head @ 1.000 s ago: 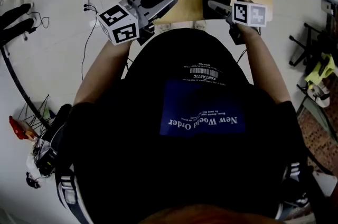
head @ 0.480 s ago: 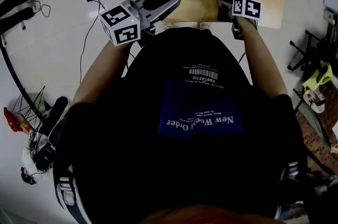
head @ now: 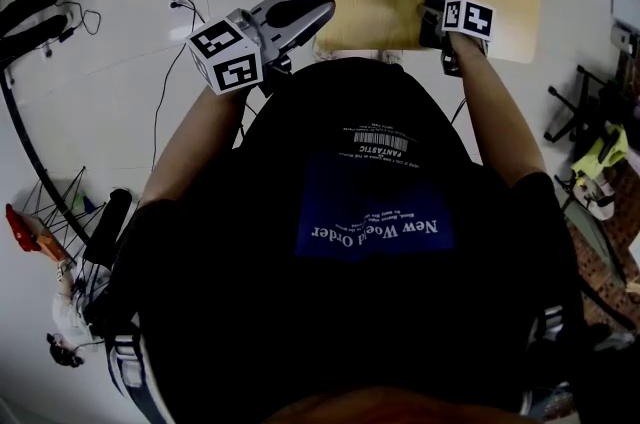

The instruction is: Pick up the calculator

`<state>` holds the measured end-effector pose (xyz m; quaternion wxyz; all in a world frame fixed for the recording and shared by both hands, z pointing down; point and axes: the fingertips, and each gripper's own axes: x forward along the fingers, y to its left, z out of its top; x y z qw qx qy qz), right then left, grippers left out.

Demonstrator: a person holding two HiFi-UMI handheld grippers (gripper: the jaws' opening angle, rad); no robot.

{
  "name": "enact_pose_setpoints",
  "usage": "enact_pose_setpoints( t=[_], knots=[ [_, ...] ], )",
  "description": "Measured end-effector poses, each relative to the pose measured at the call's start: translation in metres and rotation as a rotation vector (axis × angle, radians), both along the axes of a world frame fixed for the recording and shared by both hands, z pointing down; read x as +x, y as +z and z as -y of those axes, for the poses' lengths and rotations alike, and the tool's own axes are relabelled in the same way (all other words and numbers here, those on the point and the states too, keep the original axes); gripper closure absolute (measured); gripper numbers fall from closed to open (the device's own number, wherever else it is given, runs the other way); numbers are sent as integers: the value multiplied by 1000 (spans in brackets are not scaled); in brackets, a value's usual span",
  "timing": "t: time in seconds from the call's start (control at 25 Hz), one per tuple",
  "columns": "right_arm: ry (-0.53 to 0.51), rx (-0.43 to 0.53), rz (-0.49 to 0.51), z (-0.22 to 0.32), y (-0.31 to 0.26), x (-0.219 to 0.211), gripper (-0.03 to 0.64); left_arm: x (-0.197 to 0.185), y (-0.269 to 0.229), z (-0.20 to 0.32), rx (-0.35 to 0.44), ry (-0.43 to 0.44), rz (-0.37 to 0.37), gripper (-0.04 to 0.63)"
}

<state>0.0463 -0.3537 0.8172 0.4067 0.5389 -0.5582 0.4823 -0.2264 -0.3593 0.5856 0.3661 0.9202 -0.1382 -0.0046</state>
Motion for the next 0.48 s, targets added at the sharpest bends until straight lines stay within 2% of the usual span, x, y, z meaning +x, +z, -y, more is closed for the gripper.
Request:
enact_pose_setpoints(
  t=[0.48],
  knots=[
    [1, 49, 6, 4, 3, 3, 48, -2, -1, -6, 10, 9, -5, 589]
  ],
)
